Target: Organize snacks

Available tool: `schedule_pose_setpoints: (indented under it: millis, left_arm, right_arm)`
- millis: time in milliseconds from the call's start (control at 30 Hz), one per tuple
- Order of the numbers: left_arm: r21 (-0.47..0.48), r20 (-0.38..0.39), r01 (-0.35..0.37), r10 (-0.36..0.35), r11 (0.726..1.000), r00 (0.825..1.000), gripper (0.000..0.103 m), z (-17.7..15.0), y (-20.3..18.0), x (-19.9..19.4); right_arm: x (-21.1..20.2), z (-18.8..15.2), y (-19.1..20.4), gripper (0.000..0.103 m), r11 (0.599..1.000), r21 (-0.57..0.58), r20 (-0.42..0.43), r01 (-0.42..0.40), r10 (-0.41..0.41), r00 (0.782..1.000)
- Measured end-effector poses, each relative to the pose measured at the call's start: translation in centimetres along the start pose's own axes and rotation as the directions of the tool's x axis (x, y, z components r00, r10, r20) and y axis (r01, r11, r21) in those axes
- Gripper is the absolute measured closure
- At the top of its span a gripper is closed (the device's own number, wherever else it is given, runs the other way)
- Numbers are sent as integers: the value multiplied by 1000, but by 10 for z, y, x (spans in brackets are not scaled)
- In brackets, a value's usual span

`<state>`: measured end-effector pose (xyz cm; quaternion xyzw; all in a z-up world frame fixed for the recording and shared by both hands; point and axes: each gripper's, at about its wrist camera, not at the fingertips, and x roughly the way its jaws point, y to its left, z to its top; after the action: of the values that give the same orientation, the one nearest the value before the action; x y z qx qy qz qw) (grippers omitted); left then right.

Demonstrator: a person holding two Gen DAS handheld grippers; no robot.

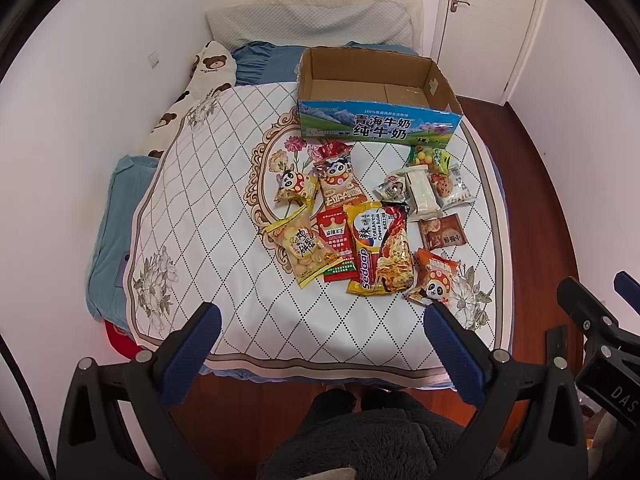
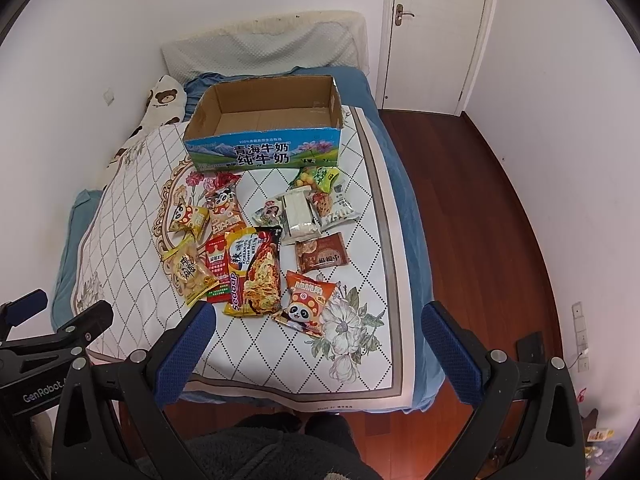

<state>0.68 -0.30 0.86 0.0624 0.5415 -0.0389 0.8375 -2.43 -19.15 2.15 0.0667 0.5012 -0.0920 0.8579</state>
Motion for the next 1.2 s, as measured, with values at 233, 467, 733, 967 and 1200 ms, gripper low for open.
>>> schedule_pose_setpoints:
  millis: [233,467,733,967,1200]
  left_arm:
    - [1,3,1,-1,1000,1000,0,2,0,-2]
    - [2,4,-2,2,1000,1000,0,4,0,-2]
    - [0,8,1,-1,1000,1000,0,5,1,-5]
    - [1,12,-2,2,1000,1000,0,7,2,-7]
    - [0,15,-2,2,1000,1000,0,6,2,-11]
  right_arm:
    - [-1,2,0,0,1000,-1,1,-1,1,1000]
    - [-1,2,0,0,1000,-1,2,-3,3,1000]
    - [-6,1,3,0,1000,-14,13,-6,6,1000]
    - [-9,1,5,0,1000,-16,19,-8,8,1000]
    - [-12,0,4,0,1000,-14,19,-9,10,1000]
